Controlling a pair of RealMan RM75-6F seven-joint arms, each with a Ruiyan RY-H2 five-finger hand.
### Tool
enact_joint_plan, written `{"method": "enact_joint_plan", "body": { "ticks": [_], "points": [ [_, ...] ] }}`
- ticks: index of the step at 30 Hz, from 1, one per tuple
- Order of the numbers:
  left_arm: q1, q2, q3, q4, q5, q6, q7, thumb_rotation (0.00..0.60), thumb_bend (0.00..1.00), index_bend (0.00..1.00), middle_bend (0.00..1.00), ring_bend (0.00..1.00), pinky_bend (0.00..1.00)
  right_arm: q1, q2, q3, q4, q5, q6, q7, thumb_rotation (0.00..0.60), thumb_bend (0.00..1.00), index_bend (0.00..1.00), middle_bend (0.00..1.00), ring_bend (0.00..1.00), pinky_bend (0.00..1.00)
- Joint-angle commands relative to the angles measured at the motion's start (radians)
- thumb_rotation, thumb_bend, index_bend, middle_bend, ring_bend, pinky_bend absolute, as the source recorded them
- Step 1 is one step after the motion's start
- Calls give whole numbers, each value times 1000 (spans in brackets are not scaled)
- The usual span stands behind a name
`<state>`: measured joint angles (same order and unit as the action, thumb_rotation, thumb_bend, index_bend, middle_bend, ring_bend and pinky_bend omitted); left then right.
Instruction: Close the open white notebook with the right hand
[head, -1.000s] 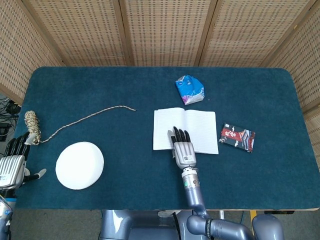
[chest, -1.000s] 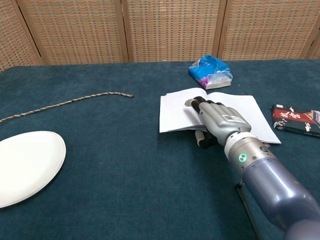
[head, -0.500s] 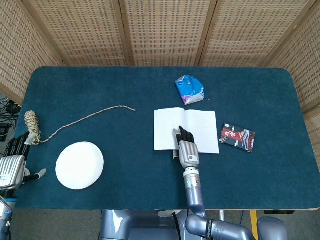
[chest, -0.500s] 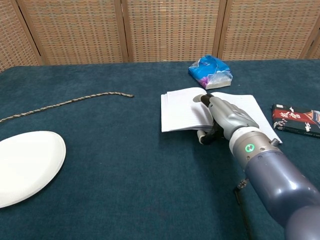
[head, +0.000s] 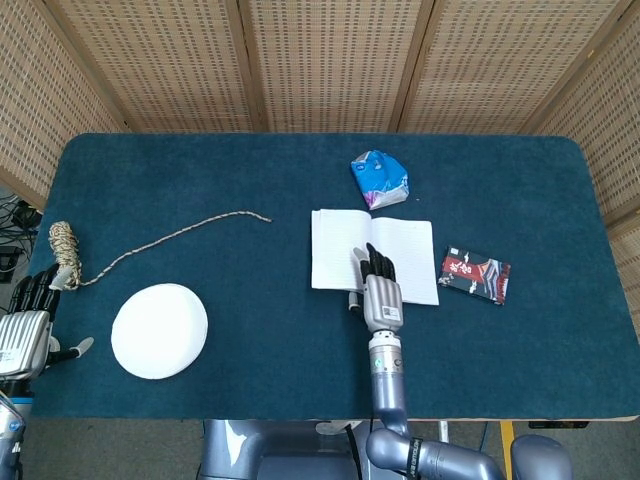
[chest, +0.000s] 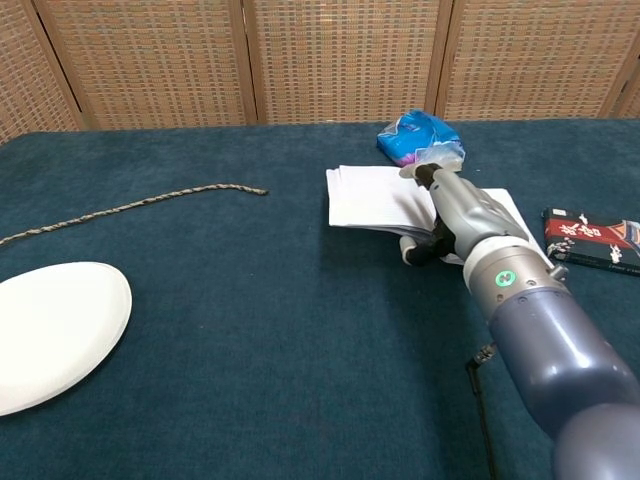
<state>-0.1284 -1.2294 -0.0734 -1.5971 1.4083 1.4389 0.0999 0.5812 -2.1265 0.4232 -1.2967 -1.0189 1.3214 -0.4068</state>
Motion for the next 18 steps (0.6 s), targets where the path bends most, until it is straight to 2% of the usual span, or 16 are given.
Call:
{"method": "enact_joint_plan", "body": {
  "ticks": [1, 18],
  "points": [
    [0, -1, 1, 1, 0, -1, 1, 600, 100, 0, 0, 0, 0, -2, -3, 6, -2, 1, 10, 2, 600, 601, 134, 0, 0, 0],
    [1, -1, 3, -3, 9, 6, 1, 600, 100, 0, 0, 0, 0, -10, -25, 58, -3, 24, 96, -26, 600, 615, 120, 0, 0, 0]
  ]
}}
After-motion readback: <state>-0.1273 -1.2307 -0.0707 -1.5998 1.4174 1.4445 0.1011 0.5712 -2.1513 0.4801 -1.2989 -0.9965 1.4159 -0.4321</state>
